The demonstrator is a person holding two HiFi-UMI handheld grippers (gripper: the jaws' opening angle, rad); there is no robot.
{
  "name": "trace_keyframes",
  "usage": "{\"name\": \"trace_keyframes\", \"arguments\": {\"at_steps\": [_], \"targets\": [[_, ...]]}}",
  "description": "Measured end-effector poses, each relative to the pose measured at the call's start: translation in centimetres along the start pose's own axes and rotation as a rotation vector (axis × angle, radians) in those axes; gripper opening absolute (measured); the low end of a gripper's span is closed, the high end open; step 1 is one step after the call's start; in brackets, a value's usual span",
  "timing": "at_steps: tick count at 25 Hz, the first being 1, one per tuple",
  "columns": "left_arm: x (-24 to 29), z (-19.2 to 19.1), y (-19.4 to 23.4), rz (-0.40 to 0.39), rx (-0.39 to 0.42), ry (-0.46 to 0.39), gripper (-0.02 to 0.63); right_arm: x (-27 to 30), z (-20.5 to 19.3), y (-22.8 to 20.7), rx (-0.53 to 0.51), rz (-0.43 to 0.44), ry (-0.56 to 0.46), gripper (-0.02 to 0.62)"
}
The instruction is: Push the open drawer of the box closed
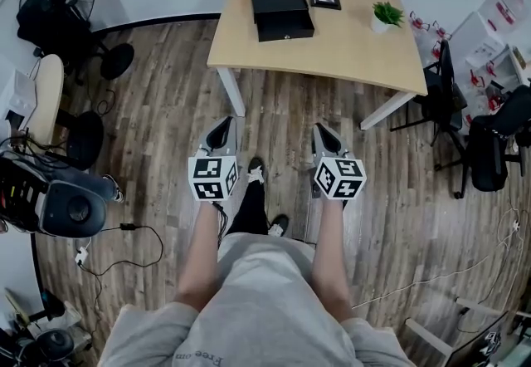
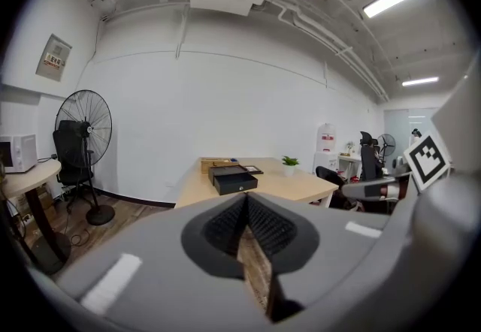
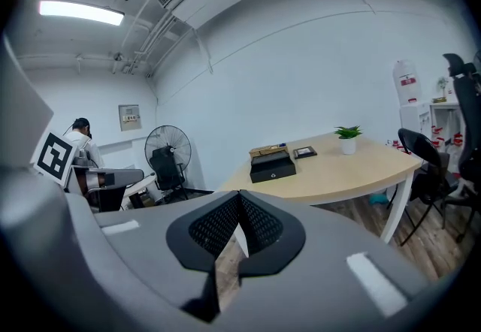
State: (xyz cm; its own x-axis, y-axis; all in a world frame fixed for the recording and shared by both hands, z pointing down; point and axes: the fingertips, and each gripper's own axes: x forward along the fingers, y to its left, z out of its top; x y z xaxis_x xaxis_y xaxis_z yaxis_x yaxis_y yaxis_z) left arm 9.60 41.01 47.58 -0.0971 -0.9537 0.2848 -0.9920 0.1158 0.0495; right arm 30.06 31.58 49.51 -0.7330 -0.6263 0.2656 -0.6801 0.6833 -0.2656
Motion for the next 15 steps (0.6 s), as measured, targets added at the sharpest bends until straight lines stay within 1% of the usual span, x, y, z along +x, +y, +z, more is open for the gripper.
{"name": "trace_keyframes", "arguments": {"at_steps": [2, 6, 15], "targets": [[1.5, 0.3, 1.0, 0.0, -0.008, 0.007, 0.052, 1.3, 0.2, -0.4, 0.006, -0.01, 0.007, 0.003], [5.8, 2.0, 2.3, -0.01, -0.029, 0.009, 0.052, 4.1, 2.0, -1.7, -0.002, -0.026, 0.007, 0.003], [16.3, 5.6, 4.1, -0.071, -0.016, 0.017, 0.052, 11.7, 5.7, -5.8, 0.005, -0.082, 0.023, 0.003]]}}
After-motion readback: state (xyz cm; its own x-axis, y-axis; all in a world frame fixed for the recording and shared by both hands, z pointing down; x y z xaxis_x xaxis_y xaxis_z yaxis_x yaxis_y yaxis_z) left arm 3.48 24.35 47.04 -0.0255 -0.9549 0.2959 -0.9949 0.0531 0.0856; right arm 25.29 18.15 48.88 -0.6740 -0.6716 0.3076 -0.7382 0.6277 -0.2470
